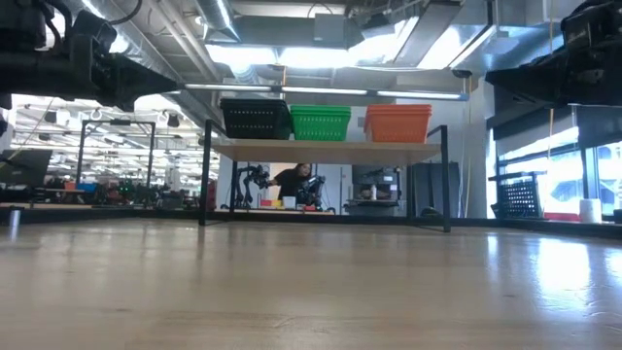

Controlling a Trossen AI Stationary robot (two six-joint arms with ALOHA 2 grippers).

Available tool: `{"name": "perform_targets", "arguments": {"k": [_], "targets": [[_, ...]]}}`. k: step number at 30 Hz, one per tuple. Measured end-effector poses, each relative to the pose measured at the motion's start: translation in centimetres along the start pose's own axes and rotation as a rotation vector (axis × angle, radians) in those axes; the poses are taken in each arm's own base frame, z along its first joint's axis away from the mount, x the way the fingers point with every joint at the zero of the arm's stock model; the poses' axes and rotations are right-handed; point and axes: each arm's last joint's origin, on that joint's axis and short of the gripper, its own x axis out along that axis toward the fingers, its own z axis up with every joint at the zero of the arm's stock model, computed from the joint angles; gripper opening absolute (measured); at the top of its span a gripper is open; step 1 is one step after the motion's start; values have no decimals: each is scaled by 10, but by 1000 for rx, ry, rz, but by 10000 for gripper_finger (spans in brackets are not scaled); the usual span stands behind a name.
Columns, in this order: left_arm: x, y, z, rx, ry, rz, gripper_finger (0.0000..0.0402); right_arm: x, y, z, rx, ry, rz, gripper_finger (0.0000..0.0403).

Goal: Stack baskets on shelf by color
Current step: Return to Home Position

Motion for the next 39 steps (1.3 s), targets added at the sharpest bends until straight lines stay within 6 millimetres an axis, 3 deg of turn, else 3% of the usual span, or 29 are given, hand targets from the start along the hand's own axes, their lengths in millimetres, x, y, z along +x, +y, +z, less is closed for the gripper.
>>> {"name": "perform_targets", "arguments": {"k": [39], "targets": [[0,0,0,1,0,0,0,0,0,-1,-3,17,3,1]]}}
